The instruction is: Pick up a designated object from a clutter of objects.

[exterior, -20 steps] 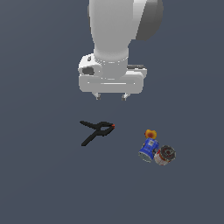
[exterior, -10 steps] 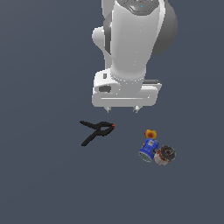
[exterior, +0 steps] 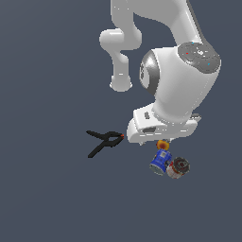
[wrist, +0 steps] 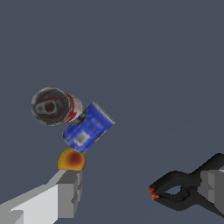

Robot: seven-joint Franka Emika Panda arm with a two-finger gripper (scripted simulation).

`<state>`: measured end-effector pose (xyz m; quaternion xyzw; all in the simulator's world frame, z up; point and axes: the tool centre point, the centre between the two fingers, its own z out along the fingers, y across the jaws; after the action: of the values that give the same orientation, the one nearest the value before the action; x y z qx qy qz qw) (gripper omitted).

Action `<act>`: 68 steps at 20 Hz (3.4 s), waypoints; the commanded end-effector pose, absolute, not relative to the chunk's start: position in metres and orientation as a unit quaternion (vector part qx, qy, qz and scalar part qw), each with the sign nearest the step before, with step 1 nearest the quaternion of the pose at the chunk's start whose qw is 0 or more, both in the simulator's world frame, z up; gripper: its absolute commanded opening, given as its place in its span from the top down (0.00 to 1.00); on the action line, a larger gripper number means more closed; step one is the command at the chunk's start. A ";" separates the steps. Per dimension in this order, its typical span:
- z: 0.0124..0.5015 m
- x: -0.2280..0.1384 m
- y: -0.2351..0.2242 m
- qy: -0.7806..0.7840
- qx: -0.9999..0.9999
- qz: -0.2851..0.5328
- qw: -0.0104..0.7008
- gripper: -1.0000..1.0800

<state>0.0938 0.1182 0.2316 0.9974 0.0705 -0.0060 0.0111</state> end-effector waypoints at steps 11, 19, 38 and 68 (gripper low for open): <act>0.153 0.126 0.219 0.126 0.992 -0.001 0.004 0.04; 0.129 0.130 0.246 0.139 0.990 0.000 0.000 0.04; 0.076 0.129 0.248 0.140 0.990 0.000 0.000 0.04; 0.103 0.112 0.221 0.140 0.990 -0.001 0.000 1.00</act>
<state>0.1152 0.2270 0.0976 0.9900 0.1407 -0.0010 0.0001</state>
